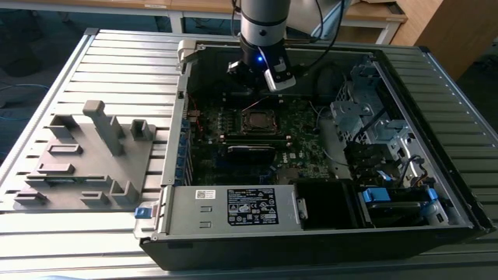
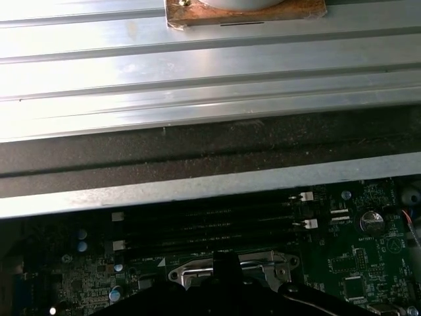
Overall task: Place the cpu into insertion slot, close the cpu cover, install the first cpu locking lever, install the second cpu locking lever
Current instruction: 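Install the first cpu locking lever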
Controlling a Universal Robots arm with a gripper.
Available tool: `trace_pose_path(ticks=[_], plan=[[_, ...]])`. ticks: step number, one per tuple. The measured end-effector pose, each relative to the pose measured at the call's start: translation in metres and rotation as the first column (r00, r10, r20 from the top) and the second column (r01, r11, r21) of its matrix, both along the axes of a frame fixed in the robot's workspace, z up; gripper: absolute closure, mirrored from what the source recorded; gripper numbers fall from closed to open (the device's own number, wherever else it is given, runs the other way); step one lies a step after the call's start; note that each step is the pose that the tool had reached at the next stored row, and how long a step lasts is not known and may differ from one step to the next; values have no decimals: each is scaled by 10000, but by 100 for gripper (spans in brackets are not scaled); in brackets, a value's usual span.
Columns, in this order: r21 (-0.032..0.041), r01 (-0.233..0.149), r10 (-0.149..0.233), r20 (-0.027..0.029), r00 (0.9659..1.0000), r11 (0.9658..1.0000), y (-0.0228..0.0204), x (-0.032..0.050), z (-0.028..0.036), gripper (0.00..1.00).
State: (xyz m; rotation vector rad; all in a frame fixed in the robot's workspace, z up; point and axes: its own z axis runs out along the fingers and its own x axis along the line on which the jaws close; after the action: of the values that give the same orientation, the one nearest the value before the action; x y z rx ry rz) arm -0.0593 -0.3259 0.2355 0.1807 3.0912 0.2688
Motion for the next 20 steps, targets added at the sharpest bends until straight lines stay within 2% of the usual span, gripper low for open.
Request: trace_pose_path(ticks=[20], plan=[[-3,-1,1,0,10000,10000,0,45,-27,89]])
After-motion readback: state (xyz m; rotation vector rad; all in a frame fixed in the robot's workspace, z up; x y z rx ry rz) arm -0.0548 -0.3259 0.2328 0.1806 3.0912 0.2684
